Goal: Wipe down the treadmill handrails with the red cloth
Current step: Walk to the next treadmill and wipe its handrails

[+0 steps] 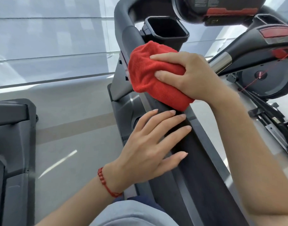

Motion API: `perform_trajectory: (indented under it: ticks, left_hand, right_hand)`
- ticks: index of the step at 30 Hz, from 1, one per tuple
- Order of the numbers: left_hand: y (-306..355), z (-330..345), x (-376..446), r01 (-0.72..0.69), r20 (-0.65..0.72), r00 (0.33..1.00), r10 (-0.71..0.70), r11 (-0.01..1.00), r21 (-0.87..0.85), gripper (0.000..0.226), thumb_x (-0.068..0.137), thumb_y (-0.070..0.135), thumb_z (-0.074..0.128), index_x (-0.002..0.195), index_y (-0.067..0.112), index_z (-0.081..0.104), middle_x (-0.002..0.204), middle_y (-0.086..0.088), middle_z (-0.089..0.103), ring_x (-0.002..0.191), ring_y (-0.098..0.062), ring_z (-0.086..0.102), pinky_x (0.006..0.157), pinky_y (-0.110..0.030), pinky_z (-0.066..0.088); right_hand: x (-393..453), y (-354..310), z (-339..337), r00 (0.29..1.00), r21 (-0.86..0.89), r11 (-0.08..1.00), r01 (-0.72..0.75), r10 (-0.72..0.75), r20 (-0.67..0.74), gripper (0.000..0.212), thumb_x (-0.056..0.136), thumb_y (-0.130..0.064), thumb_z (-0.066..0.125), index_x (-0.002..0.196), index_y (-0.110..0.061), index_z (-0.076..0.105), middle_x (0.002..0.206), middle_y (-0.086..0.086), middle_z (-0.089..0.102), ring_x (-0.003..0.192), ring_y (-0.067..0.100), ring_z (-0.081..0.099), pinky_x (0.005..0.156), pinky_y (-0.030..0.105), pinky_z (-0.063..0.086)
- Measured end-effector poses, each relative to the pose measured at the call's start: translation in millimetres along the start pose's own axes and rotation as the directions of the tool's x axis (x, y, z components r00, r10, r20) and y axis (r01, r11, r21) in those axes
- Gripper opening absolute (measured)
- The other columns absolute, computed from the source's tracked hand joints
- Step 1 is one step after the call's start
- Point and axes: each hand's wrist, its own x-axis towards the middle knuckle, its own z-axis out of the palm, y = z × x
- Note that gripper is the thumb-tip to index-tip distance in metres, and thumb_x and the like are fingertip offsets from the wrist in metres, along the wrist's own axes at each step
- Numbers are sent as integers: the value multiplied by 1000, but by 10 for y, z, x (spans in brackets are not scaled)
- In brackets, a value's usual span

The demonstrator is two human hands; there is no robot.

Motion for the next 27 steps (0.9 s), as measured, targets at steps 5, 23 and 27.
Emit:
perform_trajectory:
  ticks: [5, 23, 27]
  left_hand:
    - [-47, 24, -21, -37, -5, 999, 37, 999, -26, 40, 93, 35, 44, 114, 8, 63, 124, -10, 59, 120, -26, 49, 99, -46, 39]
    - [-452, 12, 152, -73, 0, 997, 73, 994, -77, 37, 90, 35, 49, 113, 11, 64, 122, -9, 61, 119, -25, 50, 104, -45, 35]
    - [-486, -7, 173, -69, -1, 998, 69, 991, -118, 37, 91, 35, 47, 114, 11, 64, 123, -10, 60, 119, -25, 50, 103, -45, 35]
  right_hand:
    - [-70, -19, -120, 982, -5, 998, 66, -64, 175, 38, 77, -43, 63, 115, -44, 58, 103, 7, 62, 95, 15, 59, 91, 32, 45]
    - [631, -151, -17, 980, -122, 987, 101, -78, 183, 35, 79, -33, 67, 113, -38, 62, 97, 8, 59, 88, 16, 56, 86, 21, 42]
    - [711, -130, 21, 983, -148, 982, 119, -95, 156, 36, 80, -34, 67, 115, -36, 61, 95, 4, 57, 85, 12, 54, 81, 12, 38]
